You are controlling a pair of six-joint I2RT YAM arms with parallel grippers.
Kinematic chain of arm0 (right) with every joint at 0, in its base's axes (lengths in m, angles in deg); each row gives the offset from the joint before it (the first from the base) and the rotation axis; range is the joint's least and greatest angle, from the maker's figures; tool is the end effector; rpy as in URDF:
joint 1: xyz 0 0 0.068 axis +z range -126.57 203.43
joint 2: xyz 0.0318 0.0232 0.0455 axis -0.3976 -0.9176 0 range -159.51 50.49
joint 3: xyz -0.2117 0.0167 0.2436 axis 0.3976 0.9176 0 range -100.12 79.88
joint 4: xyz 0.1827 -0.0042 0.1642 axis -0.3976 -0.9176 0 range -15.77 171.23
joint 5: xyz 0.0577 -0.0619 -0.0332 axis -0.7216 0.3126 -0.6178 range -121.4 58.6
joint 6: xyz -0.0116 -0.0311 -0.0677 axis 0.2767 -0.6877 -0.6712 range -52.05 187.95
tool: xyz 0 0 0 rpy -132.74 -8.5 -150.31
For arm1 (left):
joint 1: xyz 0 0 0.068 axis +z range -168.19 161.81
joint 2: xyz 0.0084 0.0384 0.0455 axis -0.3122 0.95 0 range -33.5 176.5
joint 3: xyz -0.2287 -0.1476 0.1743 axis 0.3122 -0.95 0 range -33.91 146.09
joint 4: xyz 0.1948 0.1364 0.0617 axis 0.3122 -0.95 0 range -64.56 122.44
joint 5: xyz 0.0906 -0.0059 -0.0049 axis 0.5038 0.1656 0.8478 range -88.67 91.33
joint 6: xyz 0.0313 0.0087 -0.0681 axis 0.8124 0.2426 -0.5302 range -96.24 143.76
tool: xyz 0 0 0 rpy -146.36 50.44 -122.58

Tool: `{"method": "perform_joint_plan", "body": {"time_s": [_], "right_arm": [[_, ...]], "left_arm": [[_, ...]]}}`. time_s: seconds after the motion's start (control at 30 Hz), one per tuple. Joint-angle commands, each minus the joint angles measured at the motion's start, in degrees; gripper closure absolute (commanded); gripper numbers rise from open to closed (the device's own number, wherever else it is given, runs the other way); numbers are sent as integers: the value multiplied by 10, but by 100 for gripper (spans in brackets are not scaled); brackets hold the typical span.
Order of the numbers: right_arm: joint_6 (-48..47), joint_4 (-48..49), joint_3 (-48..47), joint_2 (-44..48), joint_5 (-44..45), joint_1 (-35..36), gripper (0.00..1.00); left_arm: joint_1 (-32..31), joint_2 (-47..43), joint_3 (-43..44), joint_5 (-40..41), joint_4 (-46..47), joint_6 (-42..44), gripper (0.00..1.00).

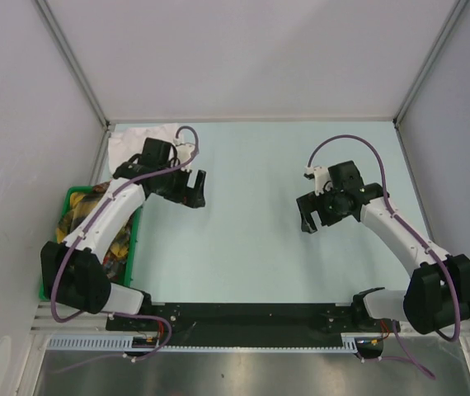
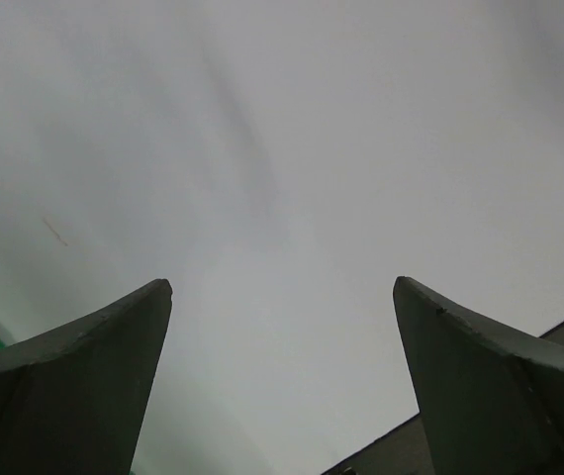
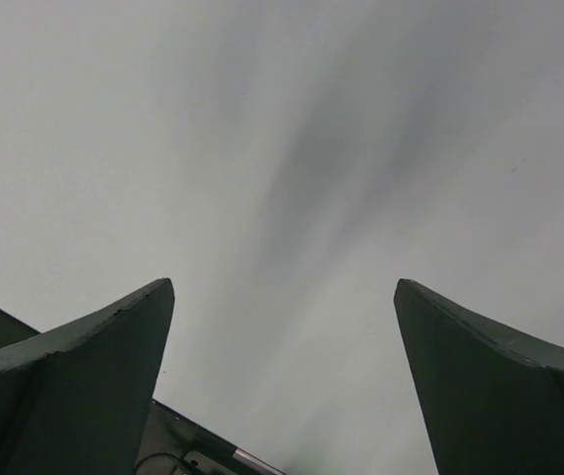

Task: Fold and stack the long sleeve shirts
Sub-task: Grab the shirt from the pile

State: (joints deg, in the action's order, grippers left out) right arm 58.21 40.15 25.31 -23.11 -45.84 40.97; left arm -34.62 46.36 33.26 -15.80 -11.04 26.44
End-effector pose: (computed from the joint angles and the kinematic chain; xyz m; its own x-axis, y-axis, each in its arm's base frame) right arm 0.2179 0.0855 0.2811 -0.7454 -0.4075 -0.5275 -0.5443 0.8289 0.1289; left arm 0.2586 -0.0959 0.3209 -0.7759 0.2754 -0.5676 0.4644 0.8583 -0.2183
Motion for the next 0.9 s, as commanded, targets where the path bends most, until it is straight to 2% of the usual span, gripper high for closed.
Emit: {"method": "perform_joint_plan", "body": {"time_s": [0.0,0.13,0.17,0.23,0.27,0.47,0.6,0.77,0.87], "right_arm": [[-41,-23,-37,-8,-16,-3,0],[-56,-31,-38,-12,-59,-4,0],[-59,-34,-37,-13,-62,-5,0],[-61,-32,-35,-15,-67,-4,0],[-60,-31,-34,-15,-67,-4,0],[-59,-30,-34,-29,-89,-3,0],[-59,-30,-34,-33,-94,-2,0],[-61,-29,-25,-21,-94,-3,0],[-60,-27,-20,-17,-95,-5,0]], "left_arm": [[67,-1,82,-18,-53,57,1],[162,7,139,-39,-108,107,1],[228,7,150,-41,-114,128,0],[283,12,186,-50,-142,165,1],[326,23,196,-28,-149,195,1],[458,73,200,21,-156,292,1],[491,126,165,19,-158,322,1],[495,121,58,39,-110,338,1],[495,122,28,42,-100,334,2]]}}
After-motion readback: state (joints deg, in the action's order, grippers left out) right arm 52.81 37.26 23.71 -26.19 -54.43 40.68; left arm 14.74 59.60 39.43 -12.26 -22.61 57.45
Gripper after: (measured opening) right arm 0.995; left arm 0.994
